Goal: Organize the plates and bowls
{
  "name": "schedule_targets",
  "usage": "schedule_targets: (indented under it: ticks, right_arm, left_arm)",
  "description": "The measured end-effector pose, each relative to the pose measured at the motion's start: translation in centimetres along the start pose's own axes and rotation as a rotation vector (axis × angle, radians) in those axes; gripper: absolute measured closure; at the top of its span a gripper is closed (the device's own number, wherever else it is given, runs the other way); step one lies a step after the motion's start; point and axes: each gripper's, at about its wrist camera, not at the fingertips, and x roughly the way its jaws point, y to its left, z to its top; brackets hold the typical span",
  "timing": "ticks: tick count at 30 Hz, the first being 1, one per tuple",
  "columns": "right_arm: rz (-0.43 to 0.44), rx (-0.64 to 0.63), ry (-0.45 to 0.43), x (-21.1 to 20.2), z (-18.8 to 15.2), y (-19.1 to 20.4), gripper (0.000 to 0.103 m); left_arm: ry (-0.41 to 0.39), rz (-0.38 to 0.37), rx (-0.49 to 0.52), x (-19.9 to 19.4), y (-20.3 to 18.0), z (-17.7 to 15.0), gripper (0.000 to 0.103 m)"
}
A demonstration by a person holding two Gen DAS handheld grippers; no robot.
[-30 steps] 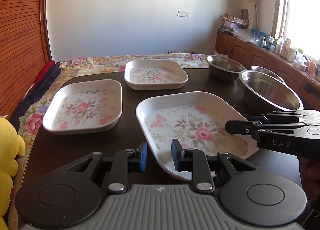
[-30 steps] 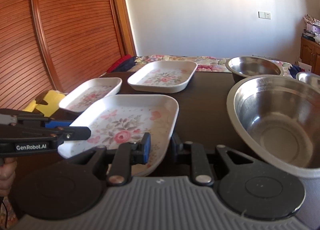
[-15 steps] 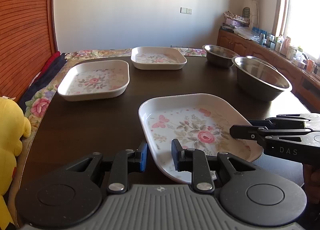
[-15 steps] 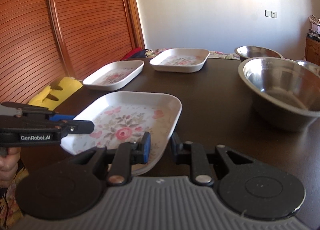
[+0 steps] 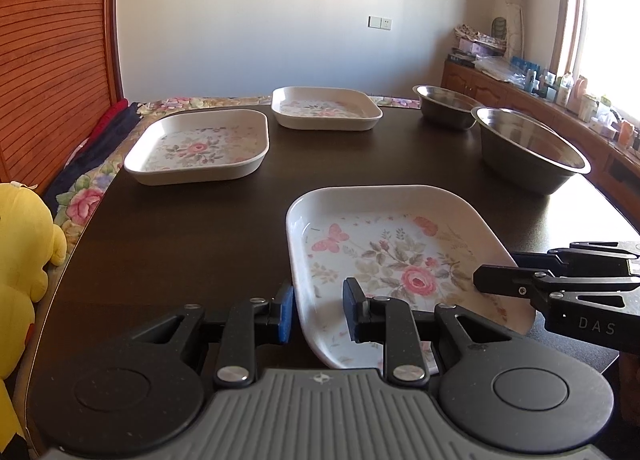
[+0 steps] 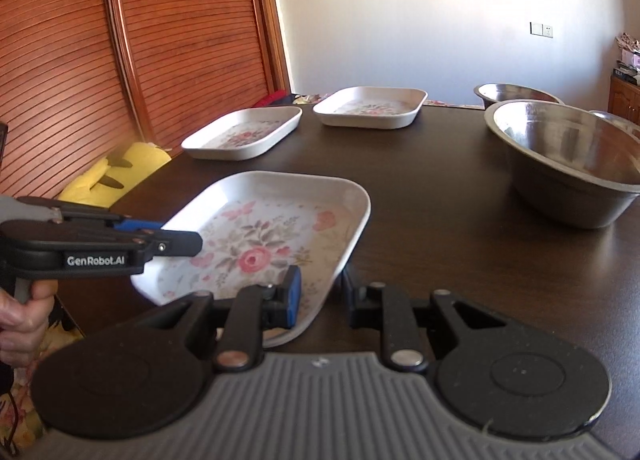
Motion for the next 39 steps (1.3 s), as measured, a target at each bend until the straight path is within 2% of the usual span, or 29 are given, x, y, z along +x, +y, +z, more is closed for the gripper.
schedule_targets:
  ticks: [14, 17, 25, 29, 31, 33, 35, 39]
  right_arm:
    - [0.010, 0.056, -0.048, -0.1, -0.8, -0.6, 0.079]
    - [0.005, 0.077, -0.058, -0.4, -0.8, -0.9, 0.078]
    - [-0.022, 0.071, -0.120, -1.8, 0.2, -1.0, 0.078]
    - [-0.013, 0.066, -0.135, -2.3, 1.0, -1.1, 0.078]
    - [-0.009, 0.048, -0.138, -2.3, 1.7, -1.1, 0.075]
    - [-0.007, 0.028, -0.140, -2.2, 2.3, -1.0, 0.067]
    - [-0.001, 0.006, -0.138, -2.0, 3.0, -0.8, 0.065]
    - [0.016, -0.029, -0.135, -1.4, 4.6, -0.5, 0.046]
  left_arm:
    - [-0.021, 0.023, -0.016, -0.3, -0.2, 0.0, 0.075]
    - [-0.032, 0.029, -0.018, -0.7, -0.1, 0.1, 0.070]
    - [-0.076, 0.048, -0.016, -2.0, 0.5, 1.1, 0.048]
    - [-0.097, 0.054, 0.002, -2.4, 0.6, 1.9, 0.041]
    - [-0.107, 0.057, 0.008, -2.3, 0.7, 2.3, 0.036]
    - [-0.114, 0.057, 0.009, -2.2, 1.0, 2.8, 0.032]
    - [-0.124, 0.065, 0.007, -2.1, 1.4, 3.3, 0.026]
    - [-0.132, 0.077, 0.009, -1.6, 2.6, 4.4, 0.019]
